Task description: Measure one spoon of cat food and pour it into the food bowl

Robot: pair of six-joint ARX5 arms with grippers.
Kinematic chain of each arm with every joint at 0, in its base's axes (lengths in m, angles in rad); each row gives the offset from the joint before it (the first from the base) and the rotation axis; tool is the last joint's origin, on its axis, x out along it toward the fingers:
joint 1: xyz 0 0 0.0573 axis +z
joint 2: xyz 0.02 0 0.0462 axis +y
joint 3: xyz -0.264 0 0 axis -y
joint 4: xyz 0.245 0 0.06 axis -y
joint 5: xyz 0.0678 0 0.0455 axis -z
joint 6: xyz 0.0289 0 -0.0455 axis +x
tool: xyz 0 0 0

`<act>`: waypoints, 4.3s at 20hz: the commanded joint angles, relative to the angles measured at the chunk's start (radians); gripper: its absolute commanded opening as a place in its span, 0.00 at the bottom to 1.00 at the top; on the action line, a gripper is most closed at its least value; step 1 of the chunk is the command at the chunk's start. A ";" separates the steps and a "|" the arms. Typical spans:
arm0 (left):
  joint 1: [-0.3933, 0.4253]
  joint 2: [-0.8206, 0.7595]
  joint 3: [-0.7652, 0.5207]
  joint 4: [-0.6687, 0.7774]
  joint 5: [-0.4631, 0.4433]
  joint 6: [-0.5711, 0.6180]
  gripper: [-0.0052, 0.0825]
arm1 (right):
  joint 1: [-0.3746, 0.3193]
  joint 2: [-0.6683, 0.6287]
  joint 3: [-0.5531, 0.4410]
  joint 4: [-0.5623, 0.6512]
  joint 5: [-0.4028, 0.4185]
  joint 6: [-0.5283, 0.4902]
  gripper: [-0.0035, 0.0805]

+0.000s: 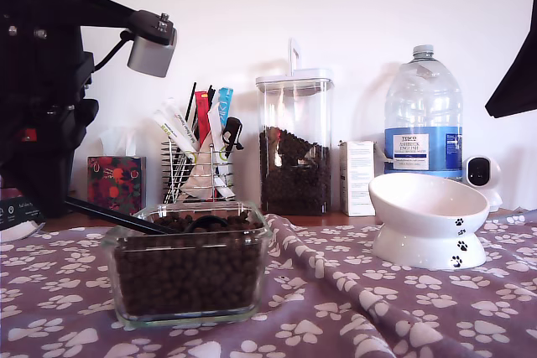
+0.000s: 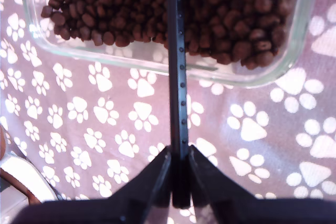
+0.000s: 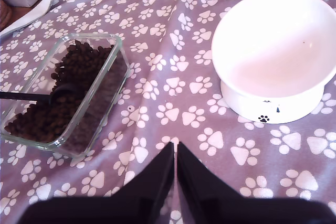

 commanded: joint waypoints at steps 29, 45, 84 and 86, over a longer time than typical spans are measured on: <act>0.159 0.013 0.109 -0.163 0.349 -0.276 0.03 | 0.005 0.000 0.003 0.007 -0.003 0.003 0.03; 0.349 0.013 0.182 -0.106 0.817 -0.420 0.03 | 0.005 0.000 0.003 0.006 -0.003 0.000 0.03; 0.046 0.625 0.910 -0.007 0.816 -0.609 0.03 | -0.144 -0.024 0.402 -0.534 0.124 -0.134 0.03; 0.038 0.666 0.937 -0.005 0.791 -0.602 0.03 | -0.144 -0.041 0.410 -0.540 0.125 -0.140 0.03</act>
